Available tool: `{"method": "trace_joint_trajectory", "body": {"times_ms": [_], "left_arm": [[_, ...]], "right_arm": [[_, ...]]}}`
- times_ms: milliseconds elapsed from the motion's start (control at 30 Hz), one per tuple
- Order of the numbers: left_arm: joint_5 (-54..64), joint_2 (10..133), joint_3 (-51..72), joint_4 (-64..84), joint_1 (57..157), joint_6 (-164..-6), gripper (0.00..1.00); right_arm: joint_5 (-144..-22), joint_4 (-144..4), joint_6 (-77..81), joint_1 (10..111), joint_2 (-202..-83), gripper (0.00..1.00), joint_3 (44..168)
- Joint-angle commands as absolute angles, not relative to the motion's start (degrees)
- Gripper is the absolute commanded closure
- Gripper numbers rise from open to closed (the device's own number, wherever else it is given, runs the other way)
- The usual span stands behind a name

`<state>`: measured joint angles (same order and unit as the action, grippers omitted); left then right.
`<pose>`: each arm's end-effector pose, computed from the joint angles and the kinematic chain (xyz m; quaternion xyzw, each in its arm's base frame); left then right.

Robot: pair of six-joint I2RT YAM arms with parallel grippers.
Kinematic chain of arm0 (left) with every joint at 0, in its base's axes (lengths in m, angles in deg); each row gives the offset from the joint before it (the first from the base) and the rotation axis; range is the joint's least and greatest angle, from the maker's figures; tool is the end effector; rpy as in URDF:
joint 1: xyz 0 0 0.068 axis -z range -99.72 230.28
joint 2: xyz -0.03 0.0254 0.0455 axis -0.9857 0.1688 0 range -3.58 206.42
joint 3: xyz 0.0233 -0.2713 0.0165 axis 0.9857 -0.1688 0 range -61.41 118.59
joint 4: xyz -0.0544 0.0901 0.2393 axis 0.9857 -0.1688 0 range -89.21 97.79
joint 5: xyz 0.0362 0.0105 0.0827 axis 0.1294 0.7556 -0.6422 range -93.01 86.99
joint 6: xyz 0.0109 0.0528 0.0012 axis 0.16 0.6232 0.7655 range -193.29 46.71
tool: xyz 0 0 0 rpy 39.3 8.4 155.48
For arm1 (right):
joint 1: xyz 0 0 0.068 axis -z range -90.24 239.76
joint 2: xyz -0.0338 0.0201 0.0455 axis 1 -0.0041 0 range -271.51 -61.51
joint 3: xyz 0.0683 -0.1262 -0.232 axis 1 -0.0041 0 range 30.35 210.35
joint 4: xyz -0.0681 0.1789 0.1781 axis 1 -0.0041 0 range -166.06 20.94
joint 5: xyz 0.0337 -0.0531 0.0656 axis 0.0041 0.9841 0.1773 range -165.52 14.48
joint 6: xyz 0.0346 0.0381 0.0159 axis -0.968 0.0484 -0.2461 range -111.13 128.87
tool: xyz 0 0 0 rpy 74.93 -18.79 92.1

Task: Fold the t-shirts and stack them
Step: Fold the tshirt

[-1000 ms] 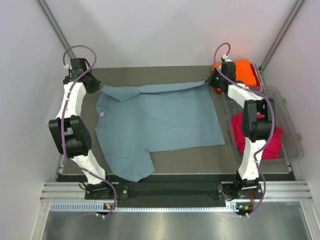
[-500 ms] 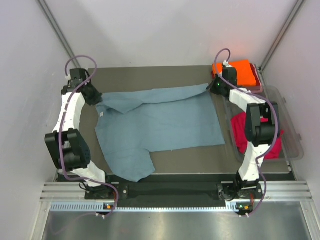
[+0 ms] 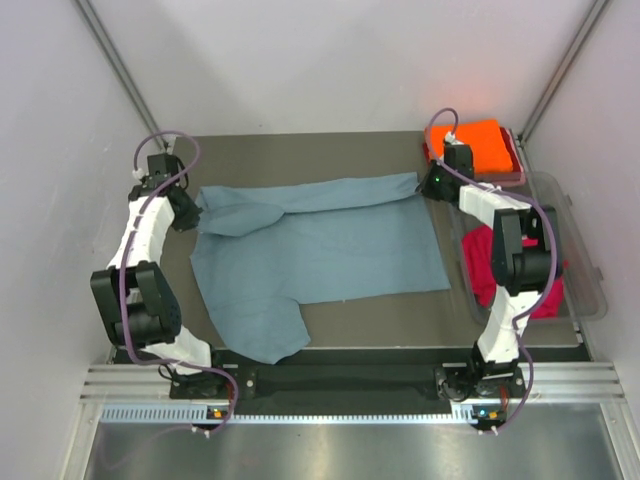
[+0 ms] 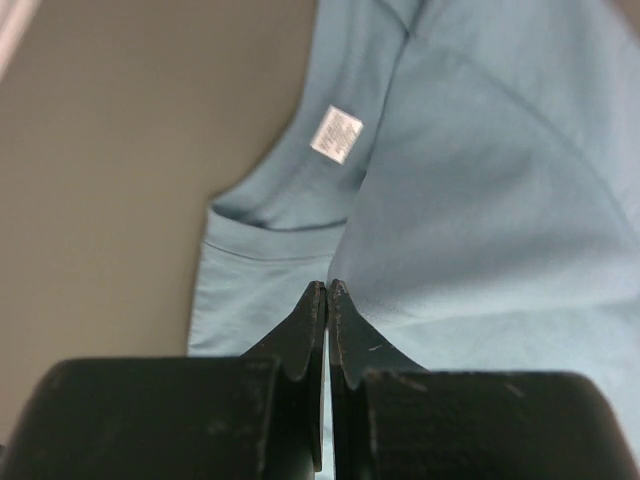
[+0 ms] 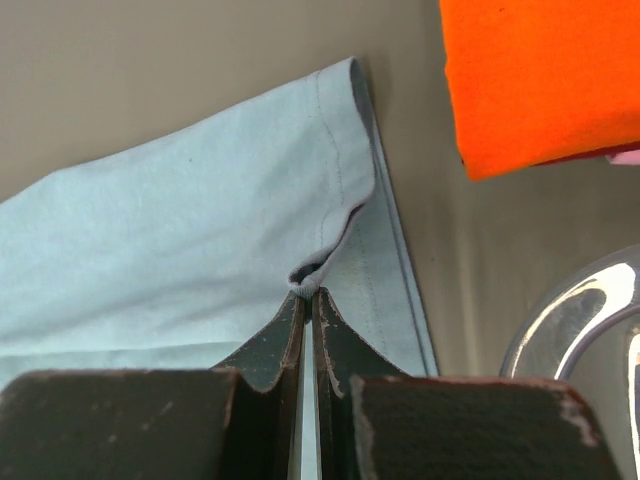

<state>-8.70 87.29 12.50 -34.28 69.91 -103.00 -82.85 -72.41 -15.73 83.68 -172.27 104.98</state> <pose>0.3260 0.0633 0.2696 -0.3423 0.8997 0.0024 0.2710 0.4282 0.0502 0.1949 0.1182 0.8952 0.1684 0.3953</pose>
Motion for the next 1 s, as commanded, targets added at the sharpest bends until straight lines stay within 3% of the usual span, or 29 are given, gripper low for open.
{"method": "trace_joint_trajectory", "body": {"times_ms": [0, 533, 700, 800, 967], "left_arm": [[-15.3, 83.3, 16.0, -33.1, 69.6, -101.1, 1.0], [-4.9, 84.1, 4.5, -32.4, 69.7, -103.1, 1.0], [-3.6, 84.9, 6.5, -32.6, 69.7, -103.3, 0.68], [-6.4, 86.0, 11.7, -32.3, 69.7, -102.3, 0.57], [-5.9, 91.5, 16.9, -24.2, 69.6, -101.8, 0.5]], "right_arm": [[-81.1, -72.2, -14.2, 84.5, -168.2, 1.0, 106.4], [-80.9, -74.8, -12.0, 84.0, -168.6, 1.0, 106.0], [-81.6, -78.3, -12.2, 83.6, -167.6, 0.89, 108.7], [-81.8, -80.0, -12.7, 83.1, -166.3, 0.81, 109.8], [-81.6, -82.9, -13.7, 82.5, -165.1, 0.74, 112.4]]}}
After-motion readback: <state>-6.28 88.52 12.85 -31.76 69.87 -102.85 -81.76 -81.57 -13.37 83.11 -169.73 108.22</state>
